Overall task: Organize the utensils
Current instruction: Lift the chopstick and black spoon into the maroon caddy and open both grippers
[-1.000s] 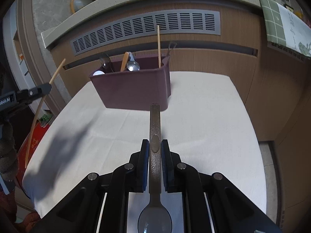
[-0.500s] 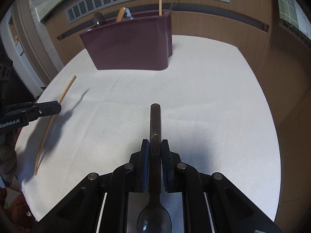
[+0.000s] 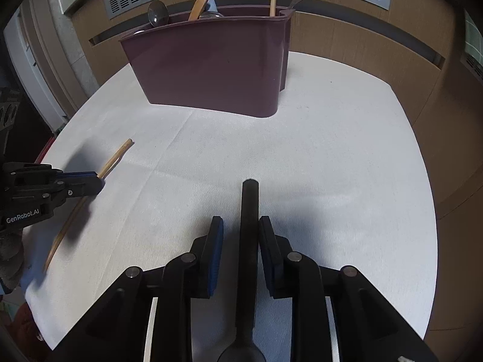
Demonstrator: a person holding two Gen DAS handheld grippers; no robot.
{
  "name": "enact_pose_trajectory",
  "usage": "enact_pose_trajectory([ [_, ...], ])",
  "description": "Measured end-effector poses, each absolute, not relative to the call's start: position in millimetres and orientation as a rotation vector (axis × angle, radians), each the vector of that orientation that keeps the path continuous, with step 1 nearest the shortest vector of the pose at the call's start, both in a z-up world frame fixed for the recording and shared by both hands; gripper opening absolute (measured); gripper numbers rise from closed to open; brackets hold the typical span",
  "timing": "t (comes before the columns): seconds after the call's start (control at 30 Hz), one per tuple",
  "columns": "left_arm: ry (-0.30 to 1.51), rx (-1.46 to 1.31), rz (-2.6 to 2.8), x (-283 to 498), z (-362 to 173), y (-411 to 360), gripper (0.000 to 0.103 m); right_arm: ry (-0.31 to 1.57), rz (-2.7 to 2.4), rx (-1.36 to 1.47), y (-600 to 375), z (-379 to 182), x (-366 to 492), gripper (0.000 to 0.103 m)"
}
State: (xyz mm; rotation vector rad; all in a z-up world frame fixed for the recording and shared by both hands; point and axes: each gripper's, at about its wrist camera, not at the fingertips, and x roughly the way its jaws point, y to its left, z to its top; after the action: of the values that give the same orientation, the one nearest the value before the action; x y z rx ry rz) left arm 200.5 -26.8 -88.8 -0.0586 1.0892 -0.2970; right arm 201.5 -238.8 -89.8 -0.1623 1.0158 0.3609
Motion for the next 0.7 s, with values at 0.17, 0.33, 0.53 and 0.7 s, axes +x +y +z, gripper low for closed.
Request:
enact_pose_trajectory([
  [0.17, 1.111, -0.03, -0.319, 212, -89, -34, 0.007, 0.988, 0.361, -0.241, -229, -90, 205, 0.011],
  [0.33, 1.101, -0.079, -0.325, 212, -86, -27, 0.006, 0.939, 0.365, -0.19, -236, -79, 198, 0.011],
  [0.53, 0.916, -0.193, -0.339, 195, -40, -9, 0.006, 0.821, 0.361, -0.076, -258, -37, 180, 0.011],
  [0.7, 0.705, -0.225, -0.373, 183, 29, -6, 0.006, 0.626, 0.368, -0.018, -261, 18, 165, 0.011],
])
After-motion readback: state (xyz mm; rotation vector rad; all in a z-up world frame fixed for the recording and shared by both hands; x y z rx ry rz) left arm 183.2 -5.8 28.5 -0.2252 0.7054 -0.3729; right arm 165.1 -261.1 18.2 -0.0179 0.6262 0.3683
